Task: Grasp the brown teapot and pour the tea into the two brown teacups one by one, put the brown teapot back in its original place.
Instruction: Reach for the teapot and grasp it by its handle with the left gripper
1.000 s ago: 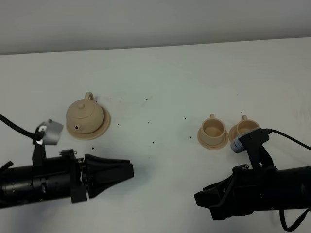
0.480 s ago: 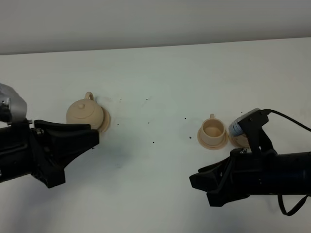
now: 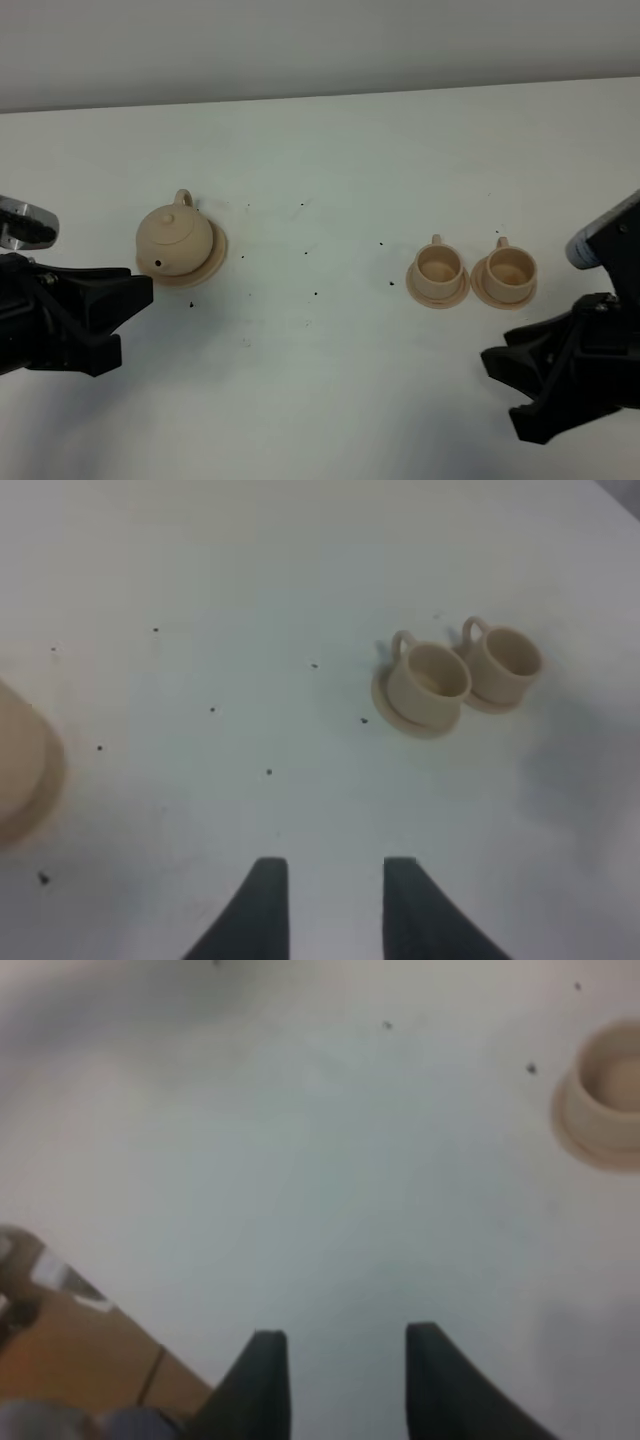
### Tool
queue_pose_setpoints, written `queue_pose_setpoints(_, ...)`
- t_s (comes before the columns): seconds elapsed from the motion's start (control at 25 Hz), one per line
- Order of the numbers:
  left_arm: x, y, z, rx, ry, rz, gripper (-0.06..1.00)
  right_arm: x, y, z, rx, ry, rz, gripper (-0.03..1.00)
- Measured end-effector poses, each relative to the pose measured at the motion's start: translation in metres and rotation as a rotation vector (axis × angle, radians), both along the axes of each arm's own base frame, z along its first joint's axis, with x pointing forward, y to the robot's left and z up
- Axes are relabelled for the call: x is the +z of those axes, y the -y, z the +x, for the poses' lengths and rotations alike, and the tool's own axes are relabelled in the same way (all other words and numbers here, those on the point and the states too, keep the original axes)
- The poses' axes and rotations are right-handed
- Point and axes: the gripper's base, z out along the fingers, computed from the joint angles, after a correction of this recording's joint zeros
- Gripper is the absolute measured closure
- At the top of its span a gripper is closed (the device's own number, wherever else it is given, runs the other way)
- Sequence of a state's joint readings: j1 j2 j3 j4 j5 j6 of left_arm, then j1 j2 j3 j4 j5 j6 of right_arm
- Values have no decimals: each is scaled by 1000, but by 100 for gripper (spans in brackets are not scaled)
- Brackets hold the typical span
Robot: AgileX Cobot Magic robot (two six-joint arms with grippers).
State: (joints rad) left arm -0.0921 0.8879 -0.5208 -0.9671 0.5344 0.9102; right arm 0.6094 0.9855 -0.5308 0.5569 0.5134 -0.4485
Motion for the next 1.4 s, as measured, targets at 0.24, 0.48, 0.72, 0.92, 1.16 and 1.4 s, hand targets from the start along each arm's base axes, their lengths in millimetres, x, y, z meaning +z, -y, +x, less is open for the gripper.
queue_pose_setpoints(0.24, 0, 0, 0, 5, -1, -2, 66, 7, 43, -24, -100, -72, -317, 66)
queue_pose_setpoints(0.48, 0, 0, 0, 7, -1, -2, 66, 20, 65, -57, -78, -62, -322, 66)
queue_pose_setpoints(0.72, 0, 0, 0, 7, 0, -2, 66, 16, 82, -86, -47, 46, -247, 66)
queue_pose_setpoints(0.92, 0, 0, 0, 7, 0, 0, 66, 22, 92, -101, -55, 149, -170, 66)
queue_pose_setpoints(1.16, 0, 0, 0, 8, -1, -2, 66, 23, 95, -105, -58, 178, -149, 66)
queue_pose_setpoints(1.4, 0, -1, 1, 11, 1, -3, 66, 25, 100, -107, -154, 193, -129, 66)
